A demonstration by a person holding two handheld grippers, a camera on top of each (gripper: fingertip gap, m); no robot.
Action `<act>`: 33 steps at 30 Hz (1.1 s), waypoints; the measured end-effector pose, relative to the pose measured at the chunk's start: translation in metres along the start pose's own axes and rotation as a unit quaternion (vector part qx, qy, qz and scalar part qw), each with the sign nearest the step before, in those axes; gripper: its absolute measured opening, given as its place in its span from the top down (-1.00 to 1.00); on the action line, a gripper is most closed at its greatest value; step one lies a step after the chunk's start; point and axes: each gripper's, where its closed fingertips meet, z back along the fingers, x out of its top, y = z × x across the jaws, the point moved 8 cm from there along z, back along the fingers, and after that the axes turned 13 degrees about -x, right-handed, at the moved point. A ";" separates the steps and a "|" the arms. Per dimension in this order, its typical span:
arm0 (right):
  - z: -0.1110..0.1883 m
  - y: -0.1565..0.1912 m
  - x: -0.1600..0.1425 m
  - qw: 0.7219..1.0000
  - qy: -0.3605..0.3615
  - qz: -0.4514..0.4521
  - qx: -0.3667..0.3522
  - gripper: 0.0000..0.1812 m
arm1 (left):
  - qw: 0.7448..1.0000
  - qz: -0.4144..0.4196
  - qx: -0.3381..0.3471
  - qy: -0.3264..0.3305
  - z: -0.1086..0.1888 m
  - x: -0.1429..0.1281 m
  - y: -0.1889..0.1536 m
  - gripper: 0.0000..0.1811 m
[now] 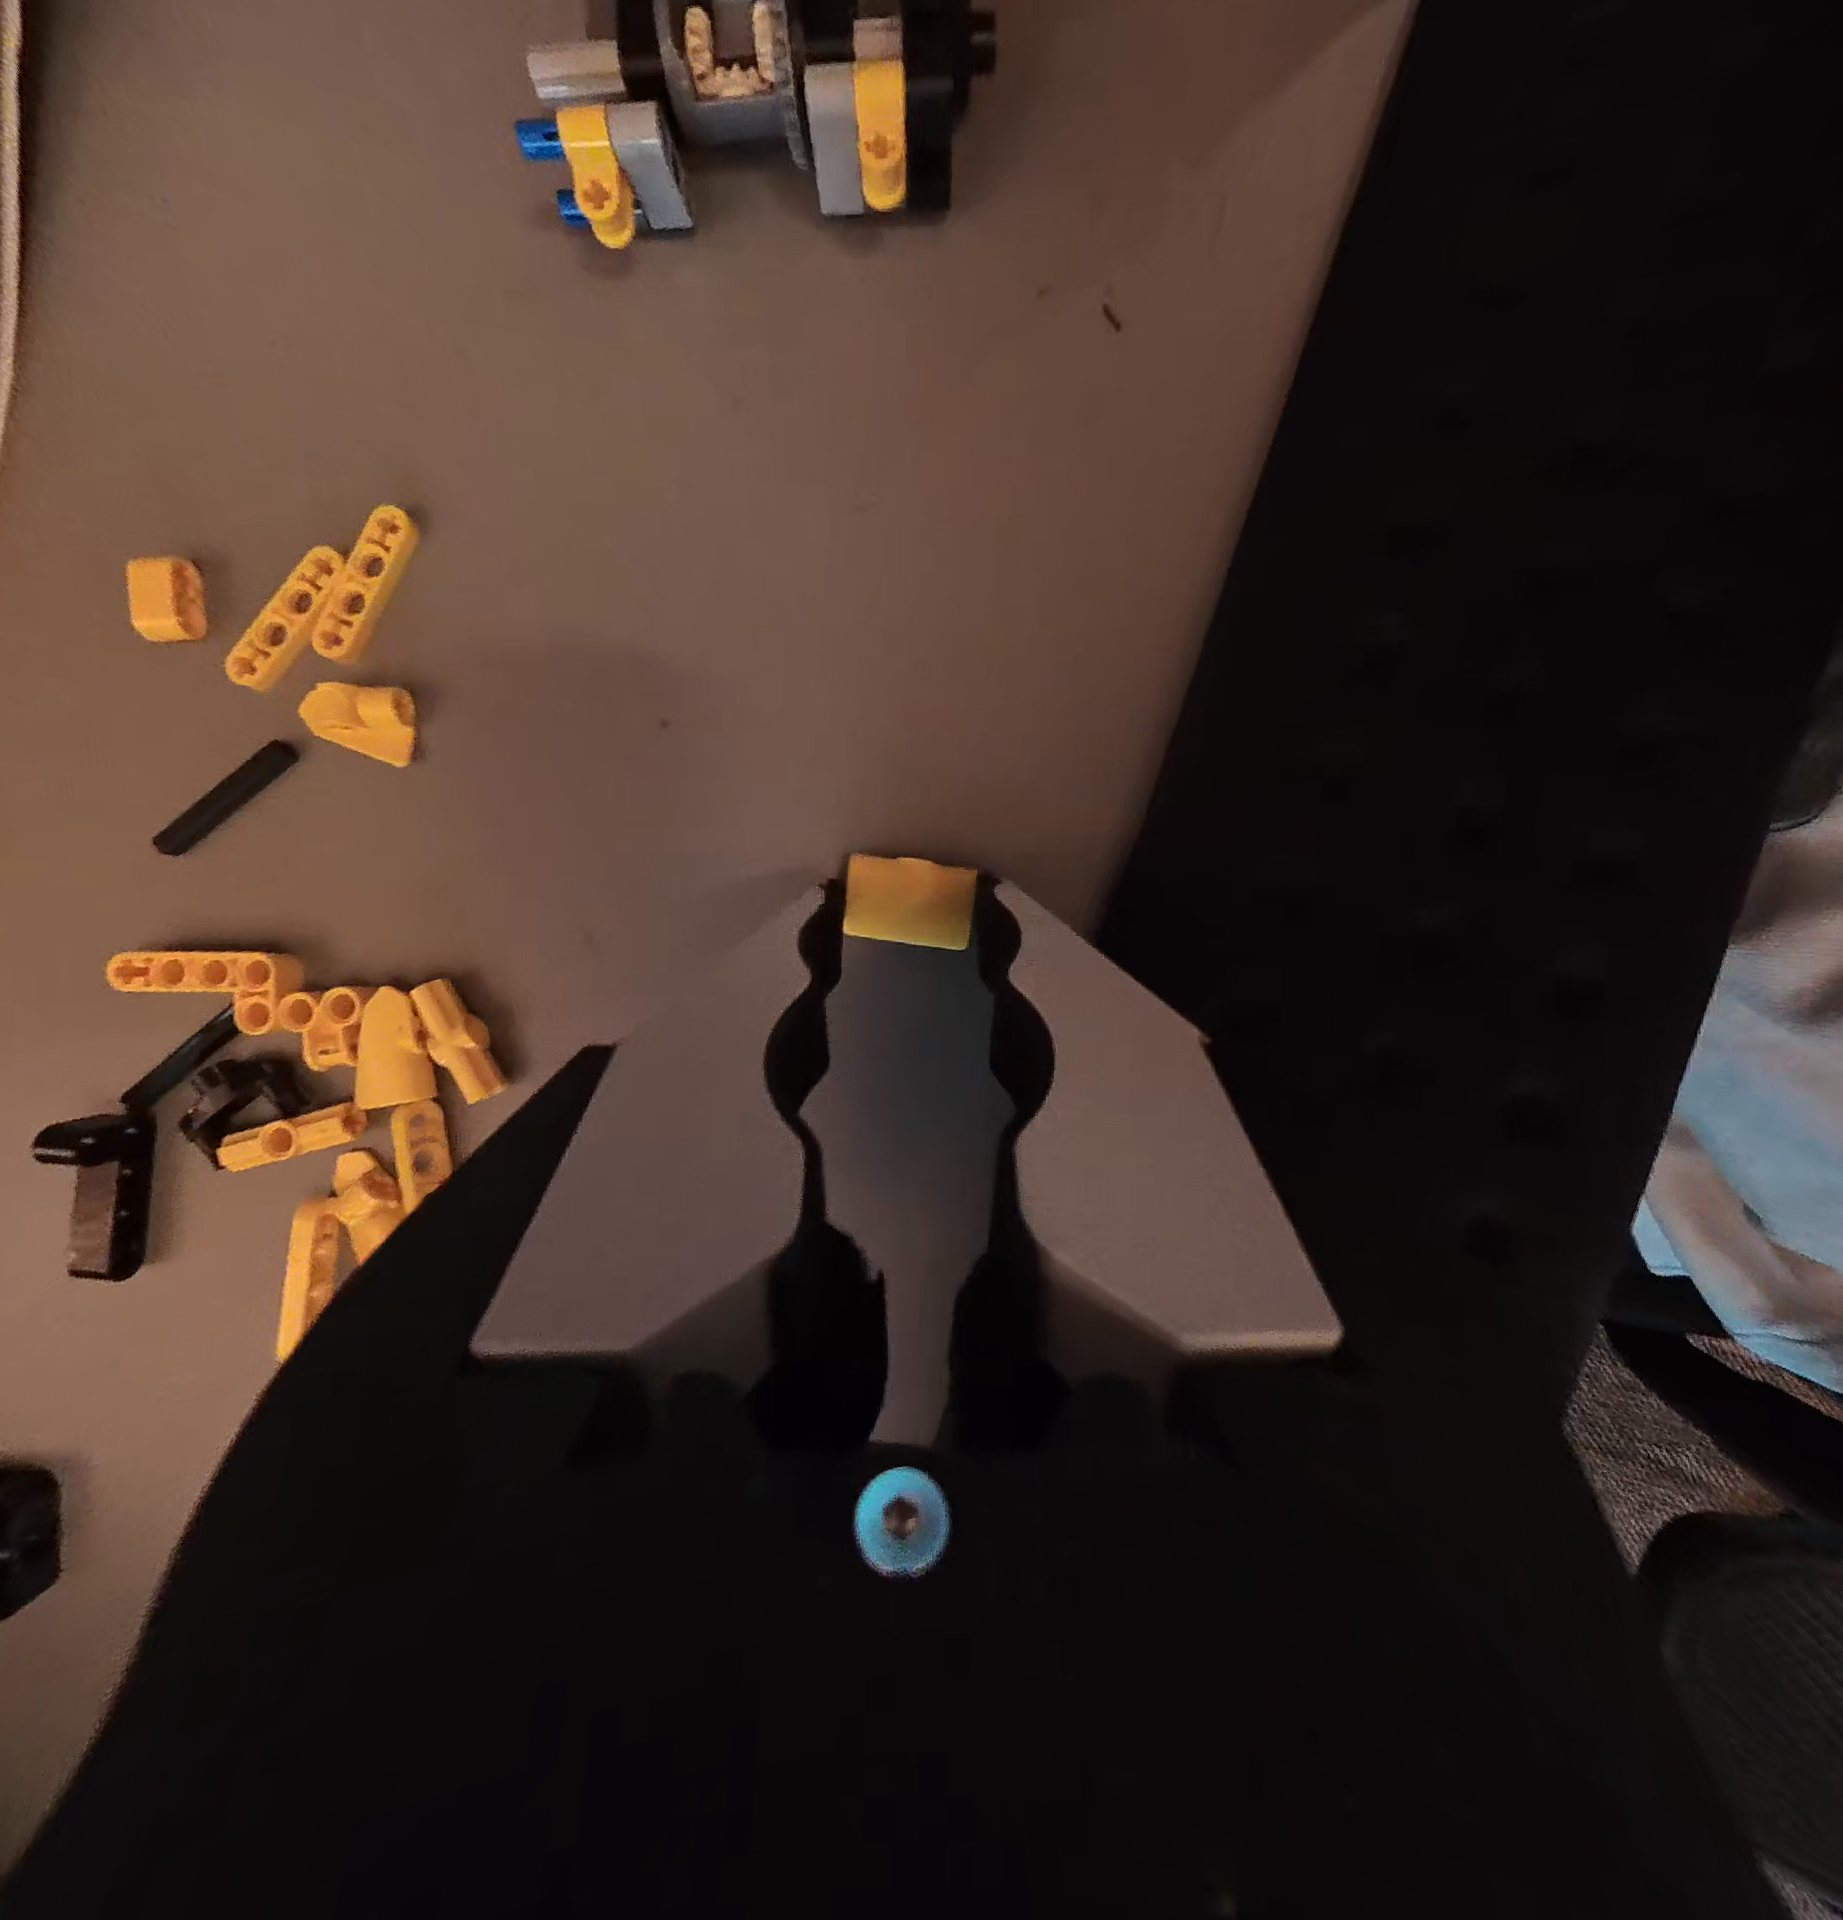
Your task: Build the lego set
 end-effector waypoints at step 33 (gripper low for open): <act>0.002 -0.006 0.003 1.000 -0.017 -0.015 -0.008 0.94 | 0.861 0.136 0.275 -0.406 0.124 0.025 0.082 0.60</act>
